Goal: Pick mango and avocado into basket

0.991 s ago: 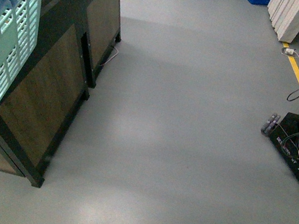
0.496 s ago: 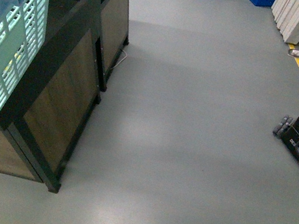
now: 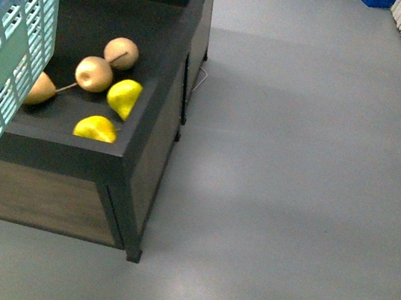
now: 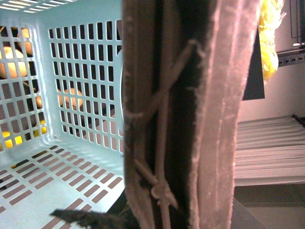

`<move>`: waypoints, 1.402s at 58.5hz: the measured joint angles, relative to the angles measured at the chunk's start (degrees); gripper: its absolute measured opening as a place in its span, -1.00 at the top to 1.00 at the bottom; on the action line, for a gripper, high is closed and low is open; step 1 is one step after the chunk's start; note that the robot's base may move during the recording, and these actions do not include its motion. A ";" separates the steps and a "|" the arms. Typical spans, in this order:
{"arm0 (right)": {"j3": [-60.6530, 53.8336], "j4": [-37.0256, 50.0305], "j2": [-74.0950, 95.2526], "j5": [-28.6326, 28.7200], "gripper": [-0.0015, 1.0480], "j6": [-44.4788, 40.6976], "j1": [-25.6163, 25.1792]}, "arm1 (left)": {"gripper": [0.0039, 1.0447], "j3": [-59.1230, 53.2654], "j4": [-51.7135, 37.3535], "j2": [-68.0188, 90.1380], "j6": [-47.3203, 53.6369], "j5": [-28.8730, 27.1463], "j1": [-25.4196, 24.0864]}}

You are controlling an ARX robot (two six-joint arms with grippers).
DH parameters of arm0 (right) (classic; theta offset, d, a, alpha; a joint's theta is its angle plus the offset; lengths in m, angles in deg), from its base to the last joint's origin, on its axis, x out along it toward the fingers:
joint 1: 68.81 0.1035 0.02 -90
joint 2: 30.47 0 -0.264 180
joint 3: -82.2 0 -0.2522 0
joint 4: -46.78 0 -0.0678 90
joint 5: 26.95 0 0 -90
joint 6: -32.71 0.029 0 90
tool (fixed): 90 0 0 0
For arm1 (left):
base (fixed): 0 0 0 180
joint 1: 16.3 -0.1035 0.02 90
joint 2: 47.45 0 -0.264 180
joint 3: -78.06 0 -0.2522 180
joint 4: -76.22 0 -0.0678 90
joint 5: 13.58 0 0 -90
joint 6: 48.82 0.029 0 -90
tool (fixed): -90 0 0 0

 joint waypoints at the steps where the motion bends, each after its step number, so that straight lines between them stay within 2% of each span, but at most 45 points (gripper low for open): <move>1: 0.00 0.00 -0.04 0.02 -0.83 0.00 0.00 | 0.71 0.00 0.00 -0.02 0.04 0.00 0.02; 82: 0.00 -0.04 -0.04 0.11 -0.83 0.00 -0.02 | 0.72 -0.04 0.00 -0.02 0.07 -0.13 -0.04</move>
